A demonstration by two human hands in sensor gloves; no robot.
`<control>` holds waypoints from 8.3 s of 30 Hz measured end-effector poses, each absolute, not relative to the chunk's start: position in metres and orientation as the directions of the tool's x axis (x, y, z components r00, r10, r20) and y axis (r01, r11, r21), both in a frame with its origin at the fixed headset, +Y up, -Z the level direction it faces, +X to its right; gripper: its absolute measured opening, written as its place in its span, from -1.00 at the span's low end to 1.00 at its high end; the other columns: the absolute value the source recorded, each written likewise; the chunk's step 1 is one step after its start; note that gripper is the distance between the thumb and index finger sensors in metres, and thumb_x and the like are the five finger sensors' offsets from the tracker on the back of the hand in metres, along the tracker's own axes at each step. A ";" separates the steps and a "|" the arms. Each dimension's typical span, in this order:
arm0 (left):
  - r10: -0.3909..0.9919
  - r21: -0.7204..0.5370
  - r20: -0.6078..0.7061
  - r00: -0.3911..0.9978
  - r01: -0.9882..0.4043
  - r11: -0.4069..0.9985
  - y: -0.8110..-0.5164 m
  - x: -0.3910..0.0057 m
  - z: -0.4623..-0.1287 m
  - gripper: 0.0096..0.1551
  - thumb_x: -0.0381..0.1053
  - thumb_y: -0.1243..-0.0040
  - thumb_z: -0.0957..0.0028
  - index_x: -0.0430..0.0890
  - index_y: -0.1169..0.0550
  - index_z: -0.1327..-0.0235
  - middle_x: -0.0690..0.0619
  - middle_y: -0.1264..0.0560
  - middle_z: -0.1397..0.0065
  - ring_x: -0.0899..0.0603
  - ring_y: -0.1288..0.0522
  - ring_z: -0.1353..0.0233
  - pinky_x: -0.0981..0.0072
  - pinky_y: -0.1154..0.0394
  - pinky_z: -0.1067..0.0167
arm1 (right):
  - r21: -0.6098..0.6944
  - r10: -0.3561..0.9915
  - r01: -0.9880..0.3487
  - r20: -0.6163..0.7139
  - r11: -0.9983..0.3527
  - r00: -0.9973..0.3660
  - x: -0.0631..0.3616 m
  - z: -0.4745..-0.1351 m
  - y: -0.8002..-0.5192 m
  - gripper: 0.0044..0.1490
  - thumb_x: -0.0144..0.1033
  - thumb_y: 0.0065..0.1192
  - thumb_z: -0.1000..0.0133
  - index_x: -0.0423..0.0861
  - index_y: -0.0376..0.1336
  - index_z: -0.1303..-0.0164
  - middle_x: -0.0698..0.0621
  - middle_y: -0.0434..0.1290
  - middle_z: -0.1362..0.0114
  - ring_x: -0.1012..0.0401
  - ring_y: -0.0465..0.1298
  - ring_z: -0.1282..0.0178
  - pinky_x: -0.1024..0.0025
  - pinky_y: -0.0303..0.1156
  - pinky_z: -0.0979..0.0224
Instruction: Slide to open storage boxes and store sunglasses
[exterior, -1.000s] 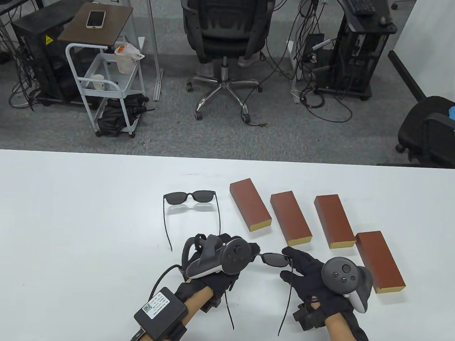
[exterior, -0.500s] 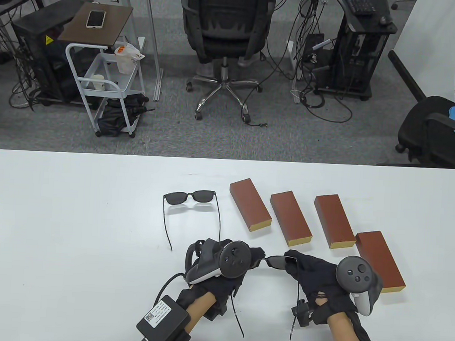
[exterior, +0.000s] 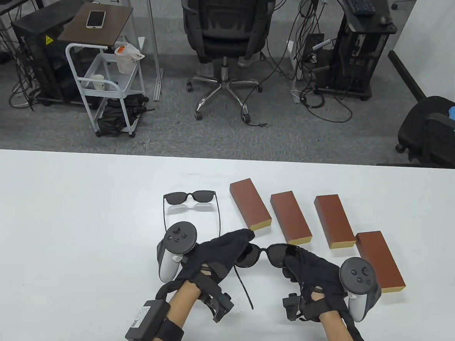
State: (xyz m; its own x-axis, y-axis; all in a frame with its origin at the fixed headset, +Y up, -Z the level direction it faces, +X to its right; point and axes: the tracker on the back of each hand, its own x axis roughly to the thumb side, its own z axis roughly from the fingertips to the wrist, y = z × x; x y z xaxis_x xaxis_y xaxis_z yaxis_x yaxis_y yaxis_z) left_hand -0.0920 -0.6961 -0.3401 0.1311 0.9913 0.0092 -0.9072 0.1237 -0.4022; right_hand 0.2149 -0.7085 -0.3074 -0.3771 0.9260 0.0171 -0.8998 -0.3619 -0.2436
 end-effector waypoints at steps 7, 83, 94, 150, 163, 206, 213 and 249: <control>0.984 -0.374 -0.129 -0.124 -0.913 -0.164 -0.713 -0.096 -0.336 -0.16 0.48 0.11 -0.05 0.09 -0.38 -0.55 -0.10 -0.41 -0.56 -0.30 -0.48 -0.41 -0.20 -0.43 -0.25 | -0.250 0.970 -0.938 -0.076 -0.242 -0.230 0.215 -0.305 -0.717 -0.51 -0.14 0.59 0.28 -0.10 0.53 0.21 -0.05 0.78 0.30 0.16 0.83 0.43 0.35 0.80 0.40; 0.974 -0.327 -0.124 -0.192 -0.918 -0.222 -0.739 -0.093 -0.321 -0.14 0.38 -0.02 -0.07 -0.02 -0.26 -0.58 -0.15 -0.42 -0.54 -0.24 -0.58 -0.34 -0.10 -0.54 -0.18 | -0.122 0.986 -0.985 0.094 -0.125 -0.137 0.217 -0.304 -0.726 -0.42 0.17 0.39 0.20 0.07 0.50 0.09 -0.03 0.76 0.18 0.05 0.78 0.29 0.22 0.72 0.25; 0.972 -0.375 -0.148 -0.184 -0.898 -0.227 -0.740 -0.090 -0.322 -0.25 0.22 -0.09 -0.08 -0.06 -0.35 -0.52 -0.20 -0.47 -0.50 -0.29 -0.61 -0.30 -0.15 -0.56 -0.15 | -0.193 0.967 -0.957 0.086 -0.219 -0.239 0.223 -0.303 -0.722 -0.49 0.03 0.48 0.24 0.10 0.50 0.11 0.00 0.75 0.18 0.08 0.77 0.28 0.24 0.72 0.24; 0.703 0.034 0.064 0.709 -0.705 0.708 -0.719 -0.138 -0.328 -0.38 0.15 -0.24 0.00 0.05 -0.55 -0.37 -0.09 -0.53 -0.45 -0.28 -0.58 -0.30 -0.21 -0.49 -0.15 | -0.091 -0.009 -0.030 0.405 -0.995 -0.914 0.130 -0.289 -0.739 -0.55 -0.11 0.52 0.28 0.11 0.53 0.18 0.01 0.64 -0.02 0.02 0.59 -0.10 0.04 0.51 -0.20; 0.691 0.039 0.084 0.718 -0.695 0.718 -0.715 -0.137 -0.329 -0.38 0.15 -0.23 0.00 0.05 -0.55 -0.37 -0.09 -0.52 -0.45 -0.28 -0.57 -0.32 -0.22 -0.48 -0.17 | -0.038 0.046 -0.064 0.368 -0.997 -0.929 0.137 -0.291 -0.738 -0.45 0.01 0.47 0.27 0.08 0.49 0.08 -0.04 0.59 -0.12 -0.02 0.55 -0.15 0.02 0.48 -0.25; 0.459 0.038 0.073 0.885 -0.462 0.886 -0.714 -0.138 -0.331 -0.29 0.26 -0.19 0.03 0.05 -0.52 -0.41 -0.08 -0.47 -0.50 -0.32 -0.48 -0.40 -0.22 -0.42 -0.23 | 0.190 -0.040 -0.050 -0.445 -0.981 -0.895 0.287 -0.471 -0.754 0.06 0.31 0.26 0.23 0.15 -0.06 -0.41 -0.17 0.22 -0.52 -0.13 0.08 -0.60 -0.12 0.01 -0.60; 0.480 0.048 0.061 0.875 -0.483 0.874 -0.713 -0.143 -0.332 -0.30 0.26 -0.19 0.02 0.05 -0.52 -0.40 -0.09 -0.48 -0.50 -0.32 -0.48 -0.40 -0.22 -0.42 -0.23 | 0.082 0.043 -0.088 -0.439 -0.993 -0.897 0.289 -0.470 -0.751 0.04 0.26 0.33 0.25 0.13 0.00 -0.38 -0.19 0.28 -0.47 -0.12 0.16 -0.55 -0.09 0.09 -0.57; 0.407 -0.027 0.618 0.672 -0.500 0.866 -0.693 -0.091 -0.310 0.32 0.58 -0.39 0.40 0.18 -0.08 -0.61 0.04 -0.23 -0.68 -0.22 -0.32 -0.59 -0.23 -0.39 -0.33 | 0.192 0.327 -0.265 0.608 -0.945 -0.724 0.181 -0.319 -0.641 0.05 0.16 0.56 0.34 0.10 0.15 -0.33 -0.08 0.30 -0.51 -0.08 0.21 -0.56 -0.04 0.17 -0.56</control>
